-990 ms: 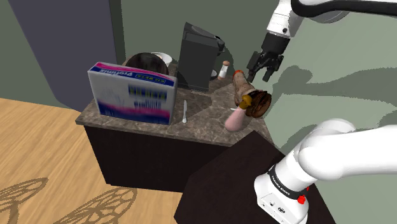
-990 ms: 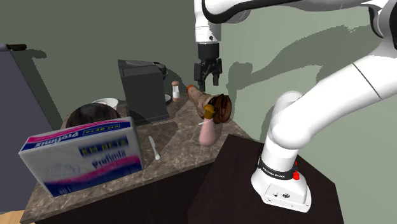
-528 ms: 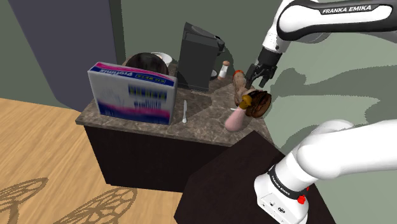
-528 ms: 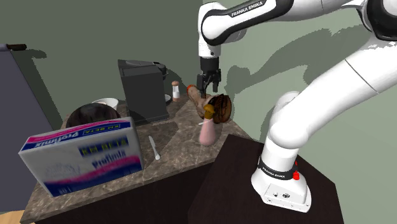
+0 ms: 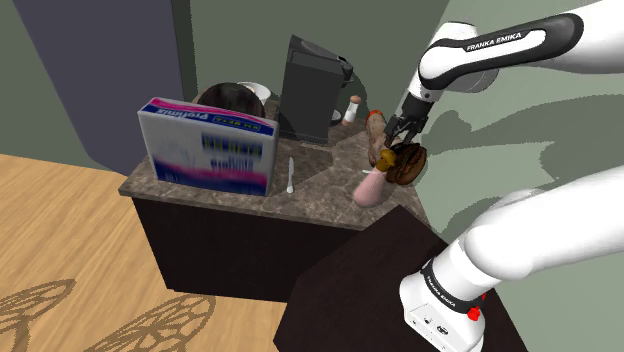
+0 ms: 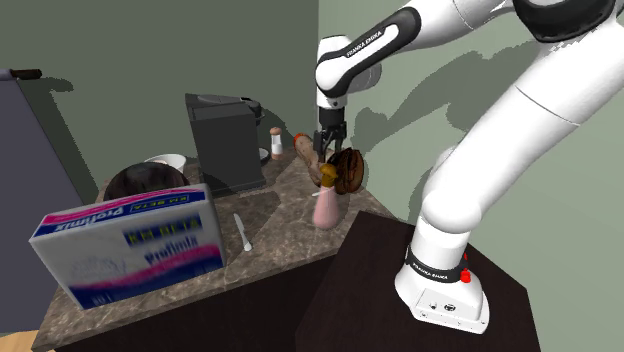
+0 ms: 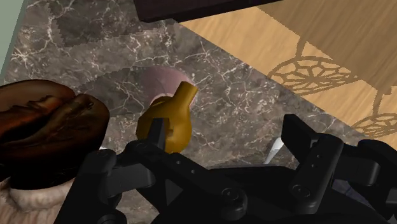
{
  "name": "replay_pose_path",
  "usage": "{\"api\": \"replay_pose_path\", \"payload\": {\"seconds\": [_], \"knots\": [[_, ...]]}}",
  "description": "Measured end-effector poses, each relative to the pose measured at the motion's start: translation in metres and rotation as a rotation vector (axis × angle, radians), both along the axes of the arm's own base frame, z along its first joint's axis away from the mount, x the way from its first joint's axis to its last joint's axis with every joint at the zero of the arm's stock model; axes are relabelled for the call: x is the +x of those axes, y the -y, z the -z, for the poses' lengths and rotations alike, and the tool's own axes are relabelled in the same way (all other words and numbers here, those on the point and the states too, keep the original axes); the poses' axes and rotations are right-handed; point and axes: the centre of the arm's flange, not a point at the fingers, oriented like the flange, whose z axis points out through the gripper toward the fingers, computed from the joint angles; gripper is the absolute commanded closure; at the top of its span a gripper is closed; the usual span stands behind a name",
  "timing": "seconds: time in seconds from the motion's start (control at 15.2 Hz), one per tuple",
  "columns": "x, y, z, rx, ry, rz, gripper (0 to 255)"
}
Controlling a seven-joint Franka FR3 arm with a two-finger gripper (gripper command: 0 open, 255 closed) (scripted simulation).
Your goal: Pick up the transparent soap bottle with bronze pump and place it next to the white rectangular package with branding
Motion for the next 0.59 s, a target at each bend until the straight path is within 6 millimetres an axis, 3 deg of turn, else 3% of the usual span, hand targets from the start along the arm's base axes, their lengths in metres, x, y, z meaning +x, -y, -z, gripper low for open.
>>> {"api": "replay_pose_path", "payload": {"seconds": [0.33, 0.59], "knots": [[0.014, 0.044, 0.037, -0.017, 0.024, 0.0, 0], [0.019, 0.051, 0.058, -0.021, 0.028, -0.001, 0]]}}
